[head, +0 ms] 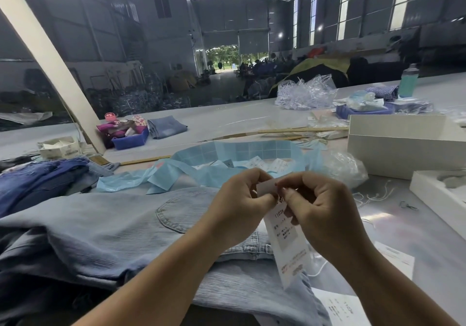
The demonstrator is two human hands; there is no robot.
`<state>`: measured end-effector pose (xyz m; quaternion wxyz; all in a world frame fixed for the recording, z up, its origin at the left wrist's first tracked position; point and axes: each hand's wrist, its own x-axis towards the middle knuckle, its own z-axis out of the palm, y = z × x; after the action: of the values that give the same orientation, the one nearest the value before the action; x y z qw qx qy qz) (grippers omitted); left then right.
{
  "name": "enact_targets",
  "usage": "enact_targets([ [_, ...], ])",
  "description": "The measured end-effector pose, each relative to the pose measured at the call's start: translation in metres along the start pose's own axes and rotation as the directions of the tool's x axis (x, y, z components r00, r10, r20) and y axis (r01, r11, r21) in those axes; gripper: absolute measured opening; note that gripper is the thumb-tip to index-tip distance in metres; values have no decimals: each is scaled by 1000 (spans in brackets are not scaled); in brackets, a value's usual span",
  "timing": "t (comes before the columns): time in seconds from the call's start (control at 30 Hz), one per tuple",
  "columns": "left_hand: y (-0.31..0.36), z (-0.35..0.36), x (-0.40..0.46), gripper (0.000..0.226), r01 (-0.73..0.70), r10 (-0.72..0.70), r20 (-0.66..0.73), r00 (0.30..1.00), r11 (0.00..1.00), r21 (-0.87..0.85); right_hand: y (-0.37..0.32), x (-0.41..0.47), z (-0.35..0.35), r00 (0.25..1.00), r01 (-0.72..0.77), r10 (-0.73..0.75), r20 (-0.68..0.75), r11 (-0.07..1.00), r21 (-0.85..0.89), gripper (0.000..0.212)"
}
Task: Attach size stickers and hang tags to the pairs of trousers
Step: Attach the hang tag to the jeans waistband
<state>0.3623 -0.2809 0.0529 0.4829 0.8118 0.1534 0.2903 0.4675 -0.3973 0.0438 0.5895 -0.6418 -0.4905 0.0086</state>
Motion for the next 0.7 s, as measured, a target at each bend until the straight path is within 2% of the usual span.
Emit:
enact_targets([
  [0.07, 0, 1, -1, 9, 7, -7, 17, 1000, 1000, 12, 2, 0, 1, 1000, 14, -14, 4, 1000, -7, 31],
  [0.13, 1, 3, -2, 4, 14, -15, 32, 999, 1000, 26, 3, 0, 2, 999, 37, -37, -4, 999, -28, 23],
  [0.23, 1, 7, -4, 14, 26, -27, 42, 999, 999, 38, 5, 1, 1, 998, 59, -61, -28, 996, -68, 10],
  [0.5, -1, 7, -6, 15, 74, -72, 149, 986, 997, -11, 12, -4, 1, 985, 168, -168, 26, 938, -304, 16],
  [0.6, 2, -1, -7, 34, 220, -163, 258, 952, 952, -211, 13, -6, 0, 980, 194, -195, 33, 921, -338, 16],
  [0.7, 2, -5, -7, 34, 302, -197, 290, 937, 874, -381, 14, -7, 0, 975, 212, -223, 11, 908, -362, 17],
])
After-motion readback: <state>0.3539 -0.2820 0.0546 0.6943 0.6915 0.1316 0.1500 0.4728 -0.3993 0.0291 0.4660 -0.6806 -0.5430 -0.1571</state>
